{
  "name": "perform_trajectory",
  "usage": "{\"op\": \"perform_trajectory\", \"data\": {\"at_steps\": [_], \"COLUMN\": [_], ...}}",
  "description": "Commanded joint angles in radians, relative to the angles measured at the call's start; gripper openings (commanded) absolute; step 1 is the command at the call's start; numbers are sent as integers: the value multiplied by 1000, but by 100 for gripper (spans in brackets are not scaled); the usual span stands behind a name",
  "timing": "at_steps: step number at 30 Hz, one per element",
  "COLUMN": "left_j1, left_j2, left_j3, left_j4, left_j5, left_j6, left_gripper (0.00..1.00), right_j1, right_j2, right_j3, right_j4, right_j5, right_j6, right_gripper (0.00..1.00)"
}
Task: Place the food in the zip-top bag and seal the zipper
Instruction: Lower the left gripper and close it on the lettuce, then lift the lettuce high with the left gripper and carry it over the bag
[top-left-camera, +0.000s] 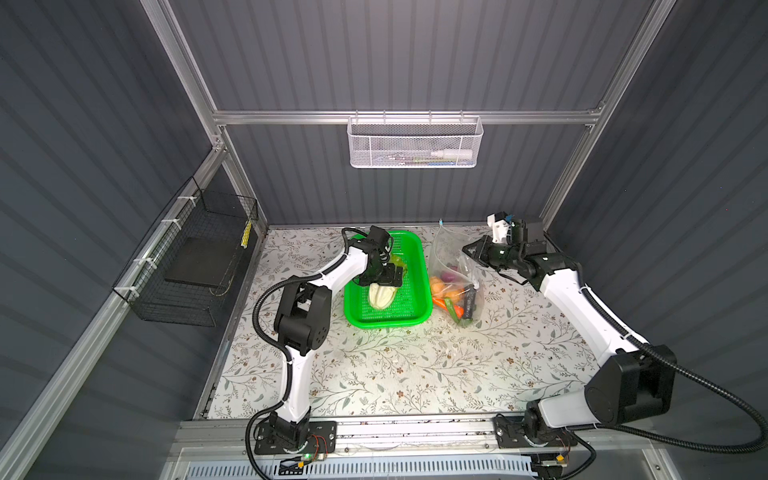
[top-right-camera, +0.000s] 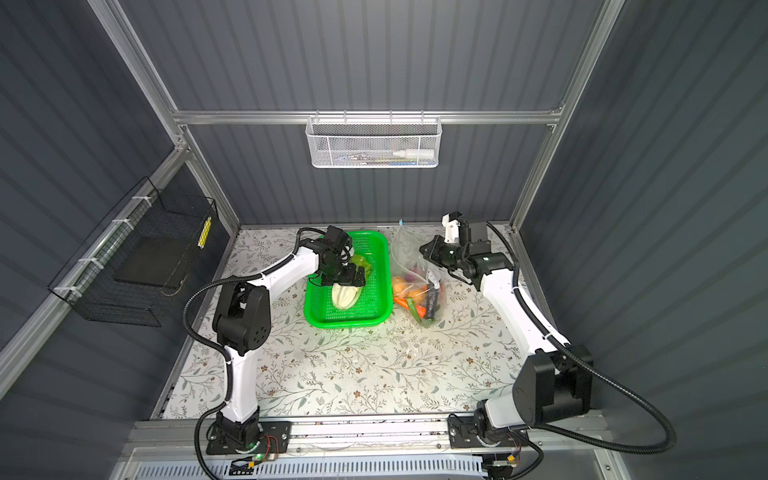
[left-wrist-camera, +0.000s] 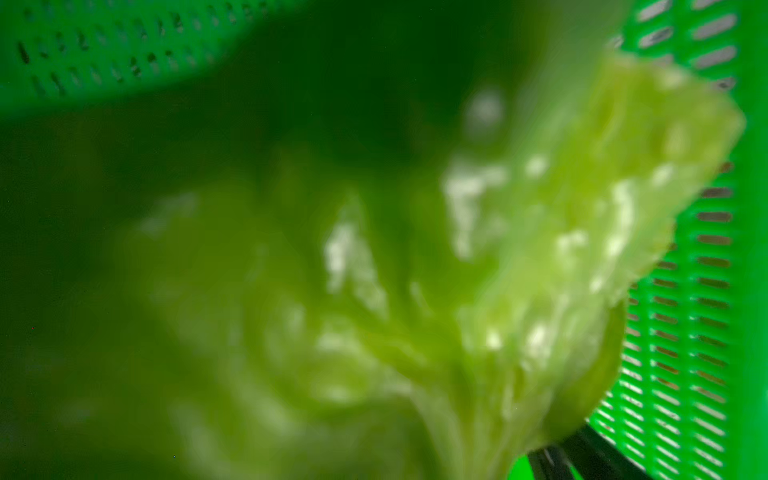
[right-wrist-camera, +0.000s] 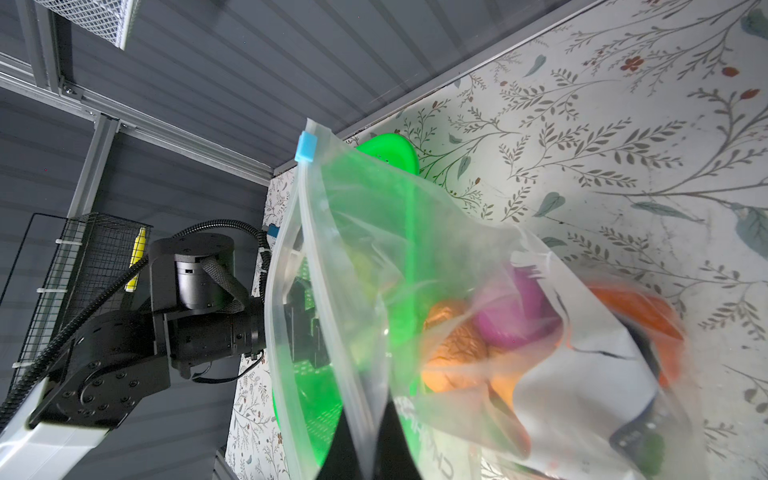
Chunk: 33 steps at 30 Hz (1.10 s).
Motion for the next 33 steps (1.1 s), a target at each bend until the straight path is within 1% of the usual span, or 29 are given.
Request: {"op": "perform_trajectory", "data": {"at_steps": [1, 4, 5, 8, 12, 14, 19, 24, 28, 33], "left_j1": [-6, -8, -8, -7, -8, -8, -5, -2, -2, -4], "left_j2": [37, 44, 44, 37, 19, 4, -54, -159, -228, -267], "left_j3": [34, 41, 39, 31, 23, 23, 42, 39, 77, 172], "left_j4": [-54, -59, -56, -50, -43, -37, -37, 13, 73, 181], "left_j5": [-4, -2, 1, 11, 6, 2, -27, -59, -45, -9], "left_j6": [46, 51, 53, 57, 57, 55, 24, -43, -100, -177], "left_gripper": [100, 100, 98, 87, 67, 63, 61, 56, 54, 51], "right_j1": [7, 7, 7, 7, 7, 7, 8, 7, 7, 9], "right_j2": [-16, -17, -18, -20, -23, -24, -12, 11, 12, 20], "right_j3": [31, 30, 28, 25, 24, 25, 37, 73, 84, 84], "right_j4": [-4, -4, -4, -2, -2, -4, -10, -16, -5, 20], "right_j5": [2, 3, 5, 7, 10, 10, 9, -10, -16, -30], "right_j6": [-3, -5, -4, -5, -7, -8, -12, -9, 14, 60], "right_gripper": [0, 0, 0, 0, 0, 0, 0, 0, 0, 0]}}
